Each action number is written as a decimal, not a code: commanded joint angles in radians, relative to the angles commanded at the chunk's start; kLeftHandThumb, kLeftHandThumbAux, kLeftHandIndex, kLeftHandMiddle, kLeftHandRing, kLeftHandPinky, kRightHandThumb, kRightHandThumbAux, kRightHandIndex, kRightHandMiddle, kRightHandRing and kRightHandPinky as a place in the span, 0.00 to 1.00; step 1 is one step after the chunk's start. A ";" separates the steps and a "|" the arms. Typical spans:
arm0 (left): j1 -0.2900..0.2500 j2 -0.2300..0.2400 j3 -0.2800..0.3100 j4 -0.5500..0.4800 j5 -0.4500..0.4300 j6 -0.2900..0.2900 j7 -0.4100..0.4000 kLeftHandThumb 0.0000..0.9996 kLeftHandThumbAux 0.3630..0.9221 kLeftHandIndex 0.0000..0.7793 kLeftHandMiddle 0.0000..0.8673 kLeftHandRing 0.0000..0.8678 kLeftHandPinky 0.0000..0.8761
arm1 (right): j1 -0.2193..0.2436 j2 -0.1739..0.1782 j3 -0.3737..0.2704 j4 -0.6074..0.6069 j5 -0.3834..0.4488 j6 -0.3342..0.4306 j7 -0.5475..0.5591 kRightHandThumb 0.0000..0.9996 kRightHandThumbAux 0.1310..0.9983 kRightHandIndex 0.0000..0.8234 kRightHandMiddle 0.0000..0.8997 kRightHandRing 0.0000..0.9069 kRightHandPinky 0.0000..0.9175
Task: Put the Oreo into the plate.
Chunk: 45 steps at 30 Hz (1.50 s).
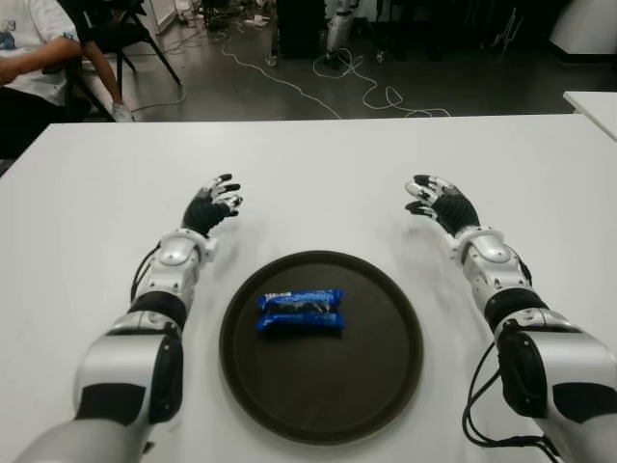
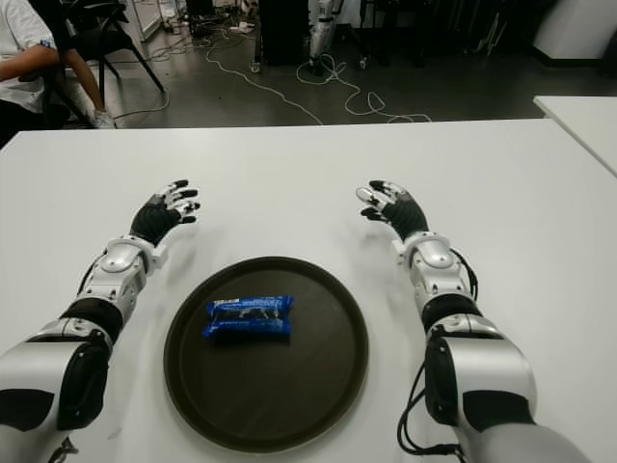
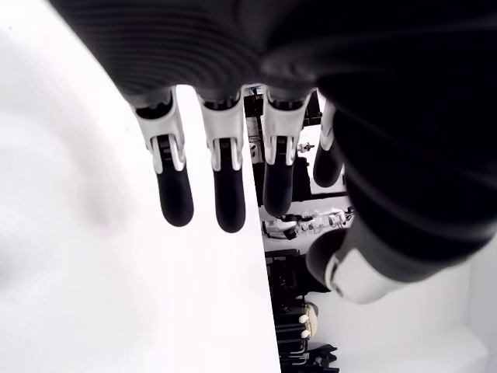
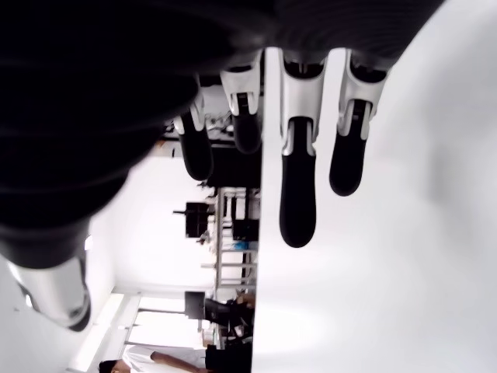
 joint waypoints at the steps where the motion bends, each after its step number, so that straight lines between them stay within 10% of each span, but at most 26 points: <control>1: 0.000 0.000 0.001 0.000 -0.001 -0.001 -0.002 0.05 0.60 0.15 0.22 0.24 0.29 | 0.000 0.001 -0.002 0.000 0.002 0.002 0.001 0.08 0.55 0.29 0.41 0.49 0.55; 45: 0.002 0.004 0.000 0.006 0.005 -0.014 -0.002 0.05 0.63 0.15 0.23 0.25 0.30 | -0.004 0.000 -0.011 0.012 -0.016 0.001 0.000 0.02 0.54 0.24 0.33 0.35 0.38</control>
